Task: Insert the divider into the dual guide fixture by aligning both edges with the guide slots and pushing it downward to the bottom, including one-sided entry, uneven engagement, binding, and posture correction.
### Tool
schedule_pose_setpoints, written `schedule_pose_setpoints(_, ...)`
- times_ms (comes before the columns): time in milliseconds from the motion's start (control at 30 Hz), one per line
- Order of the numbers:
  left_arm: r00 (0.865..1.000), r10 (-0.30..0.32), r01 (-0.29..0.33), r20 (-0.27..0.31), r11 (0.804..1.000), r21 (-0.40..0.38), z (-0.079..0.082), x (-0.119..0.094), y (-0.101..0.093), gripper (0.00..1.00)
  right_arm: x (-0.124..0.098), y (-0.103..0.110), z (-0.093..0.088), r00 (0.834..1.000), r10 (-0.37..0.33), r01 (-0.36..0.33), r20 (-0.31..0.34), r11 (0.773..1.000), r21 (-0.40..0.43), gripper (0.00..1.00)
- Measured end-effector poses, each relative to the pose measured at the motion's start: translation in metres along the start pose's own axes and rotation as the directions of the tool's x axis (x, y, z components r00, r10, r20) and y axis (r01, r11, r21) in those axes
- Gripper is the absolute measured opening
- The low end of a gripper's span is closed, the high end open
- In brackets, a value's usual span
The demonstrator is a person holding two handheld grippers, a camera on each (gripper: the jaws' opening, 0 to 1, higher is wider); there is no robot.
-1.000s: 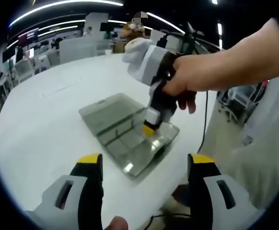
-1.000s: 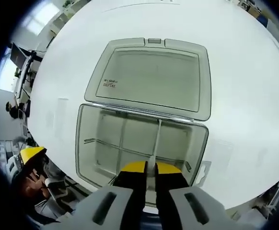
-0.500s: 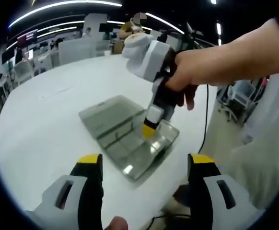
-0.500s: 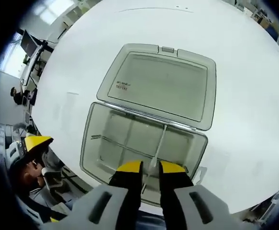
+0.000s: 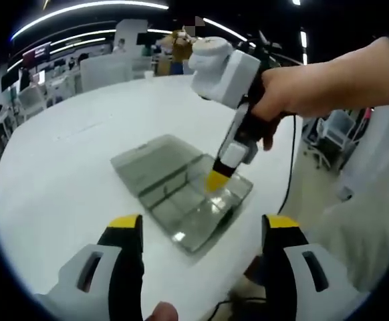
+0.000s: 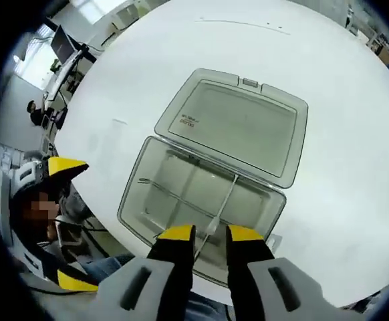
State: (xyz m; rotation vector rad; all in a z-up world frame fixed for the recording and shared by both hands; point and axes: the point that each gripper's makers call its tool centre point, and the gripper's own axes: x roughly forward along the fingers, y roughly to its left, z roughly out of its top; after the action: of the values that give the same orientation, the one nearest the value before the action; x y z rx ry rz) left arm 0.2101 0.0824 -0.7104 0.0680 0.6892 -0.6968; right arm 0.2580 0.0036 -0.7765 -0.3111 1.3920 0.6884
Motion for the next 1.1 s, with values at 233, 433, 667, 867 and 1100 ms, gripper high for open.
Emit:
schedule_pose_setpoints(233,1.000,-0.002,0.002,-0.014,1.000,0.011,-0.003,-0.005,0.005,0.70,-0.010,0.006,0.002,0.995,0.060,-0.055,0.083,0.997,-0.060,0.16)
schedule_pose_setpoints(433,1.000,-0.004,0.004,-0.029,1.000,0.011,-0.005,-0.011,0.010,0.70,-0.019,0.014,0.005,0.983,0.100,-0.065,0.151,0.973,-0.222,0.15)
schedule_pose_setpoints(667,0.999,0.002,-0.002,-0.037,1.000,0.010,-0.005,-0.015,0.013,0.70,-0.022,0.020,0.001,0.974,0.140,-0.079,0.178,0.947,-0.311,0.16)
schedule_pose_setpoints(867,0.999,0.017,-0.016,-0.049,1.000,0.004,-0.007,-0.018,0.013,0.71,-0.029,0.022,0.001,0.958,0.172,-0.070,0.230,0.916,-0.395,0.22)
schedule_pose_setpoints(1100,0.997,0.037,-0.038,-0.062,0.999,-0.023,-0.010,-0.016,0.012,0.72,-0.035,0.022,-0.003,0.932,0.222,-0.067,0.285,0.882,-0.467,0.32)
